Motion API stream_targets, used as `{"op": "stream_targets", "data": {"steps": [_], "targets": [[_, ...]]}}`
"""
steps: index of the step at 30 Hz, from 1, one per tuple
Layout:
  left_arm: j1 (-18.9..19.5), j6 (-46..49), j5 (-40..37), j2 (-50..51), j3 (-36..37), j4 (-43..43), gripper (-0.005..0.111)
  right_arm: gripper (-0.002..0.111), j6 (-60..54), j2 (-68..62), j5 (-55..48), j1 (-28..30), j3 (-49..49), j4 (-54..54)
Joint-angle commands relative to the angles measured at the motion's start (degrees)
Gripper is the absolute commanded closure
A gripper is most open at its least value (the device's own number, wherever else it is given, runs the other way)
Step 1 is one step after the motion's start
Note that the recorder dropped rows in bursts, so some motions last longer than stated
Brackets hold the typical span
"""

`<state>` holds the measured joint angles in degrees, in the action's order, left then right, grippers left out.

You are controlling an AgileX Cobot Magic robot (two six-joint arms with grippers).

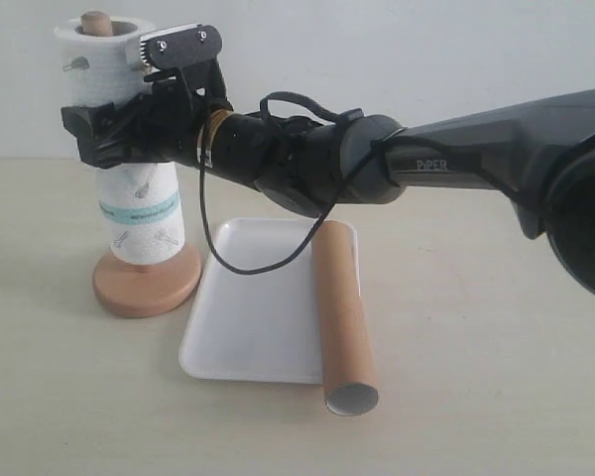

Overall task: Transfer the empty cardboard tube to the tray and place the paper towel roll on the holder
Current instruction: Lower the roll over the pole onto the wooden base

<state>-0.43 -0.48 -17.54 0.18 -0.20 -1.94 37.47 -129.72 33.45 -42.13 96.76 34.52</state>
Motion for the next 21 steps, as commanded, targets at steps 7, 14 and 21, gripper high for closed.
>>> {"op": "stream_targets", "data": {"steps": [7, 14, 21], "targets": [[-0.29, 0.14, -0.05, -0.18, 0.2, 0.47, 0.103, 0.099, 1.02, 1.04, -4.55, 0.33, -0.96, 0.44], [-0.29, 0.14, -0.05, -0.18, 0.2, 0.47, 0.103, 0.023, 12.27, 1.04, -4.99, 0.33, -0.96, 0.56], [-0.29, 0.14, -0.05, -0.18, 0.2, 0.47, 0.103, 0.023, 10.37, 1.29, 1.65, 0.33, -0.96, 8.05]]}}
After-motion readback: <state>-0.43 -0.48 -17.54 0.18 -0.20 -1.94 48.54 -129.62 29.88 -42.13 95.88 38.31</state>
